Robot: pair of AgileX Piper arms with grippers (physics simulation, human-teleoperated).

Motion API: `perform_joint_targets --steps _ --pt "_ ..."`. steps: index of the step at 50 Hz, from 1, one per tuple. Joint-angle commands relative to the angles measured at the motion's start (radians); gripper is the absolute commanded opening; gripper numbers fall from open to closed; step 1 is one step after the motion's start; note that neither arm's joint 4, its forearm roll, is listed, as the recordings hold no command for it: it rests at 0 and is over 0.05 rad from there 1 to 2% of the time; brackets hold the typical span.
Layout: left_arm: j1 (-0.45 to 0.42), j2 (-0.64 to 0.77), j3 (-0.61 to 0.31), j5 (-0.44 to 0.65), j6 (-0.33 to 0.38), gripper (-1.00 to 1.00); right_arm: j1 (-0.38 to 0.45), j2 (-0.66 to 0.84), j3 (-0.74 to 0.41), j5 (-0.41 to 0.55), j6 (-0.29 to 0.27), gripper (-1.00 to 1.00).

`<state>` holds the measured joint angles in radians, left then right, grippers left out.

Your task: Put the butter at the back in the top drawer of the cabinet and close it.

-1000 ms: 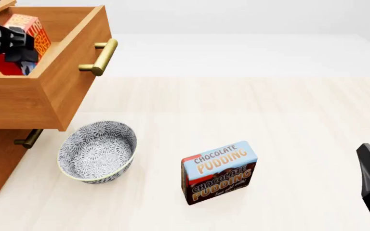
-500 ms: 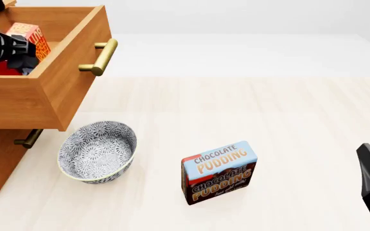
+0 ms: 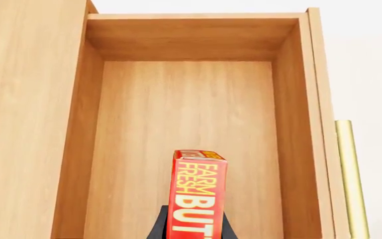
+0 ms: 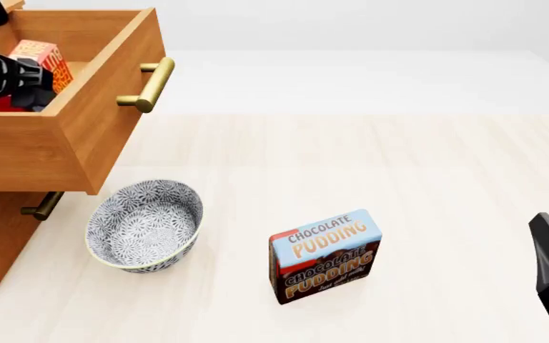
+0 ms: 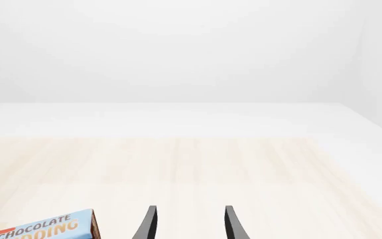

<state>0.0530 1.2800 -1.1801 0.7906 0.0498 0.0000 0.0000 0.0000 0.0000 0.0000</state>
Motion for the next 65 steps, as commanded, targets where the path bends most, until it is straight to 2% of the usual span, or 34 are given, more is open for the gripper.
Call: perform_joint_targets --steps 1,14,15,32,45,48,50,65 --pt "0.004 -0.007 -0.01 -0.006 0.018 -1.0 0.0 0.0 0.0 0.0 0.0 1.0" --pt "-0.004 -0.001 -0.02 -0.003 0.003 -1.0 0.0 0.0 0.0 0.0 0.0 1.0" --pt "-0.006 -0.001 -0.021 -0.003 0.002 1.0 0.0 0.0 0.0 0.0 0.0 1.0" --pt "-0.024 -0.039 -0.048 0.028 0.002 1.0 0.0 0.0 0.0 0.0 0.0 1.0" --pt "-0.126 -0.144 -0.197 0.104 -0.02 1.0 0.0 0.0 0.0 0.0 0.0 1.0" --pt "-0.136 -0.154 -0.196 0.11 -0.015 1.0 0.0 0.0 0.0 0.0 0.0 1.0" --pt "-0.178 -0.158 -0.221 0.113 -0.03 1.0 0.0 0.0 0.0 0.0 0.0 1.0" --pt "-0.218 -0.197 -0.303 0.155 -0.04 1.0 0.0 0.0 0.0 0.0 0.0 1.0"
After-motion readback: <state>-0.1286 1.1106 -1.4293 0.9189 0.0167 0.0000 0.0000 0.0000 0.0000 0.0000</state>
